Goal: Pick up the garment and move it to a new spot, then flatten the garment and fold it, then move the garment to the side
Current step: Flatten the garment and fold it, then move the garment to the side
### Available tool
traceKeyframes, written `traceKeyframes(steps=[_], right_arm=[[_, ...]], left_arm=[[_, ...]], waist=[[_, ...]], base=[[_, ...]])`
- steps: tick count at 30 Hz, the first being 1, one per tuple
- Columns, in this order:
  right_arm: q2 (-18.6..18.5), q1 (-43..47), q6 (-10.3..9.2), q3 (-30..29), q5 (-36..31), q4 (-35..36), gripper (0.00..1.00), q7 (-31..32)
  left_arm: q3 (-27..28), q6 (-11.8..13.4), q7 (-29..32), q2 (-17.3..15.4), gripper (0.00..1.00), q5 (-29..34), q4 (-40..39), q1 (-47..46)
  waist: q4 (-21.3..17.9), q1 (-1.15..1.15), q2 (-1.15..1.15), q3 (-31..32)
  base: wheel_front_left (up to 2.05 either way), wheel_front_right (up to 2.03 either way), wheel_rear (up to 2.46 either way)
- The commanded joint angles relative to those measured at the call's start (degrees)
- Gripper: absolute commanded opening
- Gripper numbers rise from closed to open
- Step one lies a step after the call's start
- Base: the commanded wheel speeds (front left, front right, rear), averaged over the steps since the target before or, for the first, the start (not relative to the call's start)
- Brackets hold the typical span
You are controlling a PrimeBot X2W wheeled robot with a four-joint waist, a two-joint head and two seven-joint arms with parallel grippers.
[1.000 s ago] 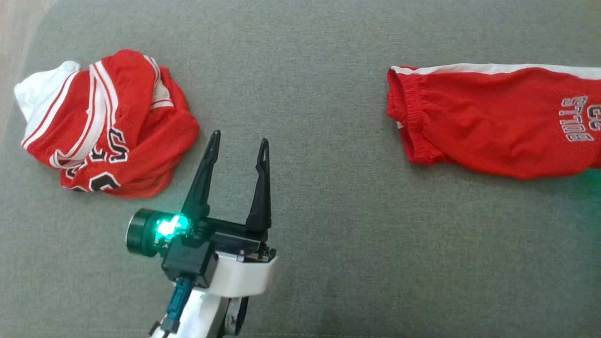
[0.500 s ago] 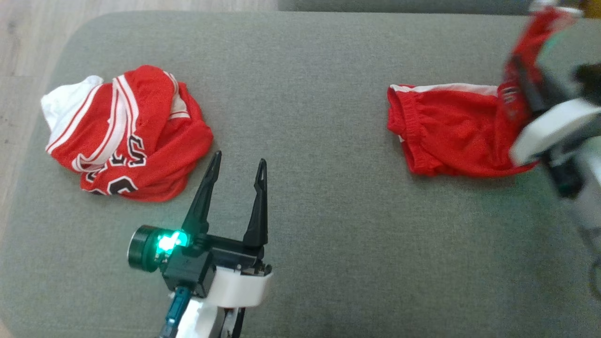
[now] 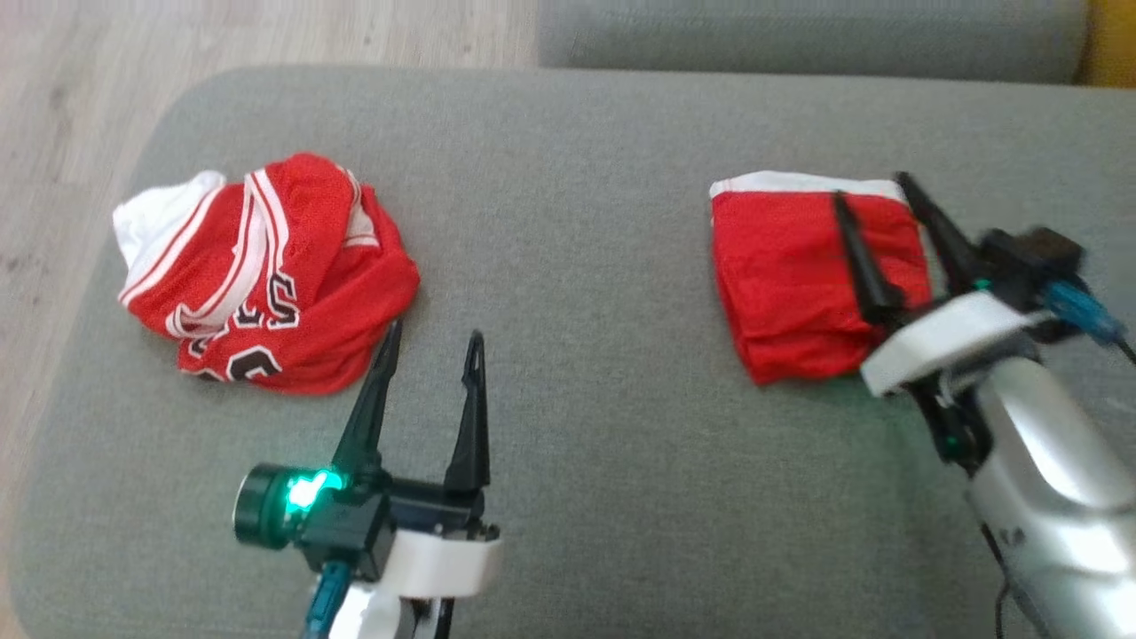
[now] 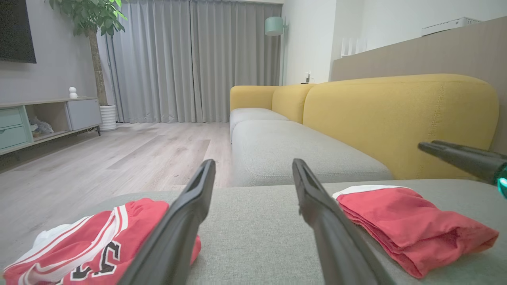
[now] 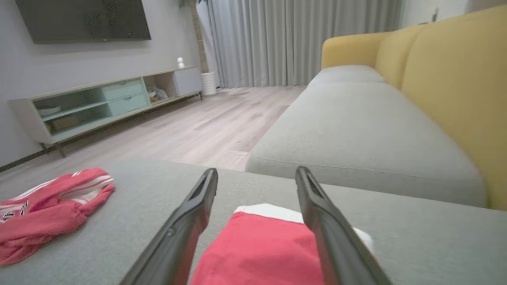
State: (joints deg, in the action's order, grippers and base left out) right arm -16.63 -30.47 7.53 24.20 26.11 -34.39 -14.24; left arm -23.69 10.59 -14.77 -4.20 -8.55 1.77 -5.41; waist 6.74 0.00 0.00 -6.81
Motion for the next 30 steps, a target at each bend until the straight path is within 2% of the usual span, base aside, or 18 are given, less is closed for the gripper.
traceKeyframes(steps=[1, 7, 10, 17, 30], right_arm=[[0.72, 2.17, -0.04, -1.53, -1.40, 2.61, 1.00, -0.67], [4.92, 18.96, -0.04, -17.28, -12.83, 16.37, 1.00, -0.73], [7.56, 26.62, -0.04, -21.39, -15.66, 21.92, 1.00, -0.74], [10.15, 35.05, -0.04, -21.89, -17.87, 25.26, 1.00, -0.75], [10.49, 35.79, -0.04, -21.10, -17.10, 24.76, 1.00, -0.75]], left_arm=[[2.43, 0.15, -0.23, 0.39, 1.00, -0.12, -1.41, -0.01], [5.64, 0.48, -0.23, 0.49, 1.00, -1.01, 0.22, 3.88], [7.31, 0.33, -0.23, 0.56, 1.00, -1.06, 1.01, 5.64], [10.59, -0.42, -0.23, 0.73, 1.00, -0.18, 4.62, 9.66], [12.55, -1.81, -0.23, 1.16, 1.00, 0.87, 7.53, 10.43]], waist=[[-0.75, 0.00, 0.00, 1.72], [-2.40, 0.00, 0.00, 6.87], [-3.23, 0.00, 0.00, 8.21], [-5.46, 0.00, 0.00, 10.42], [-5.80, 0.00, 0.00, 10.45]], base=[[0.00, 0.00, 0.00], [0.00, 0.00, 0.00], [0.00, 0.00, 0.00], [0.00, 0.00, 0.00], [0.00, 0.00, 0.00]])
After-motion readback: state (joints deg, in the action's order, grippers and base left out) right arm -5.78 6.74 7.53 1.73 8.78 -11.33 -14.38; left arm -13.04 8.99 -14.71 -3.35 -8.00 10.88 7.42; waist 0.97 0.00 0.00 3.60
